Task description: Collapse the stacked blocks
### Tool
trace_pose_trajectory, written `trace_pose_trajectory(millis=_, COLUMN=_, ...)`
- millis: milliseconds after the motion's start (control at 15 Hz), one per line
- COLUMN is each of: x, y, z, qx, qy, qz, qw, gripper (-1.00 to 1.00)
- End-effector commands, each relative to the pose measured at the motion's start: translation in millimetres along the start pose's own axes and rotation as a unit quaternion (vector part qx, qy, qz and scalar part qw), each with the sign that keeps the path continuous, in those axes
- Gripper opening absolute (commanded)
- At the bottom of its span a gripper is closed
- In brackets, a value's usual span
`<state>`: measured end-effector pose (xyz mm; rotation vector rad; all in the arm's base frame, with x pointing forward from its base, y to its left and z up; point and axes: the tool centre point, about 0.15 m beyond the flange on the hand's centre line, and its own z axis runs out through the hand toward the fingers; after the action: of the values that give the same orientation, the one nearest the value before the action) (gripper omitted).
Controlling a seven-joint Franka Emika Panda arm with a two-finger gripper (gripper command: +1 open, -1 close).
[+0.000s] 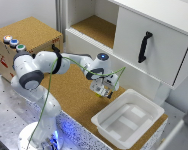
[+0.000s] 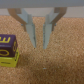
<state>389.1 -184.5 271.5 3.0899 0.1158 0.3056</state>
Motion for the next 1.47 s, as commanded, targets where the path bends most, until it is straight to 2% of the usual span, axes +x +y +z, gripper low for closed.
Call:
trace_pose_trajectory(millis=0, x=27, y=7, z=37, qx=0.042, qy=-0.026, qz=0.013, qw=0.999, gripper=-1.0)
trace_pose_trajectory(millis=267, x=30, y=3, z=44, qx=0.032, qy=-0.029, qz=0.022, qw=0.999, gripper=-1.0)
trace_pose_trajectory(millis=667, x=43, y=-39, z=47, qx=0.054, qy=-0.032, qz=0.007, qw=0.998, gripper=-1.0)
trace_pose_trajectory(millis=867, x=39, y=-82, z=28, qx=0.065, qy=-0.037, qz=-0.028, qw=0.997, gripper=-1.0)
trace_pose_trajectory(millis=1000, x=27, y=-116, z=9, qx=0.067, qy=-0.056, qz=-0.06, qw=0.994, gripper=-1.0)
trace_pose_trajectory(millis=1133, x=-1, y=-155, z=-29, qx=0.059, qy=-0.084, qz=-0.093, qw=0.99, gripper=-1.0)
trace_pose_trajectory(millis=1200, x=-12, y=-167, z=-41, qx=0.069, qy=-0.087, qz=-0.095, qw=0.989, gripper=-1.0)
trace_pose_trajectory(millis=1400, x=-13, y=-175, z=-35, qx=0.071, qy=-0.082, qz=-0.094, qw=0.99, gripper=-1.0)
